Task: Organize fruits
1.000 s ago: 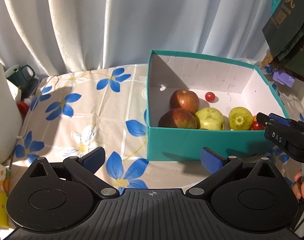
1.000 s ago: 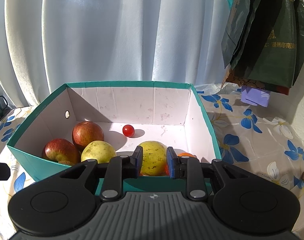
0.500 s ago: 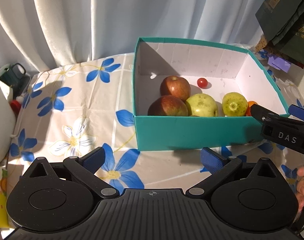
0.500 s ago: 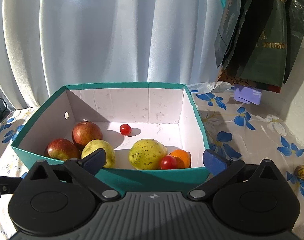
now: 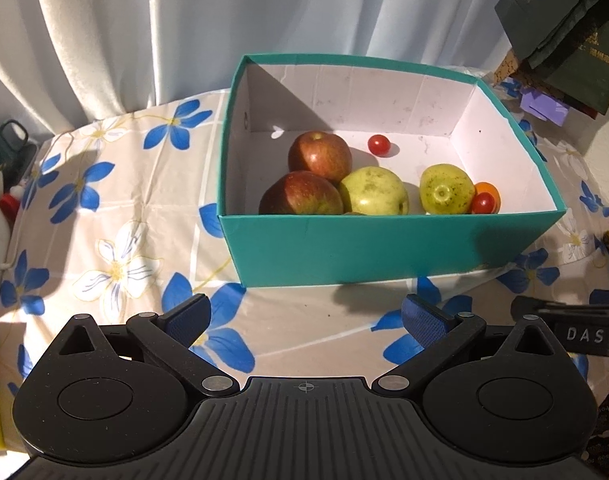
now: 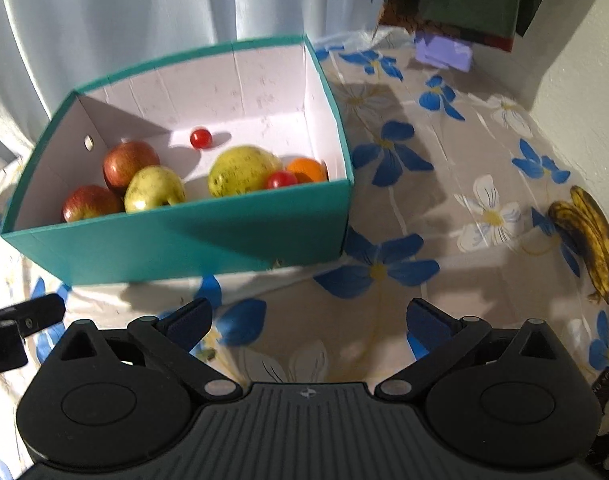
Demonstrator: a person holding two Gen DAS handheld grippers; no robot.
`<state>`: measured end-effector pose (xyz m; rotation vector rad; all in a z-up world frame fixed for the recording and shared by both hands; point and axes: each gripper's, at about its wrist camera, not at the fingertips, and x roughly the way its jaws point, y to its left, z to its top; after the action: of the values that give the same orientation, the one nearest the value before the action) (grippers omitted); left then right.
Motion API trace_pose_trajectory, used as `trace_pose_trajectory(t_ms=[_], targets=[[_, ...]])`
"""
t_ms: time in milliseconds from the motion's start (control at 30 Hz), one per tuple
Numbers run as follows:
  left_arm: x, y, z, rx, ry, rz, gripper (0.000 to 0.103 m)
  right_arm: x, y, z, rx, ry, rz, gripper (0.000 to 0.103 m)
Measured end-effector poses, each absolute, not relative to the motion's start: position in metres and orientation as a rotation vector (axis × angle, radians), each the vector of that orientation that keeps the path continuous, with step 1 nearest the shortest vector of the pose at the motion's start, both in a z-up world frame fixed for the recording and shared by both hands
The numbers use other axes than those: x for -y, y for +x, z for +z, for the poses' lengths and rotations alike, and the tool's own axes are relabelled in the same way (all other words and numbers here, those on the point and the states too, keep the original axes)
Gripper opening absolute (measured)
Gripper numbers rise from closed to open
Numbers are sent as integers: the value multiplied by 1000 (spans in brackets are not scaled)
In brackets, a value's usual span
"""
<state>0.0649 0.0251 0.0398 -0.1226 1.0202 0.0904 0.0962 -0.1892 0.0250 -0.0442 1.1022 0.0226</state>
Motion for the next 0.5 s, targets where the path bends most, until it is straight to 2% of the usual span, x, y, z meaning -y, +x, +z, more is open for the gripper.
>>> trace_pose_trajectory(t_ms=[500], targets=[[13,79,28,-1092,28,110,103,200,73,10,-1228,-104,13,103]])
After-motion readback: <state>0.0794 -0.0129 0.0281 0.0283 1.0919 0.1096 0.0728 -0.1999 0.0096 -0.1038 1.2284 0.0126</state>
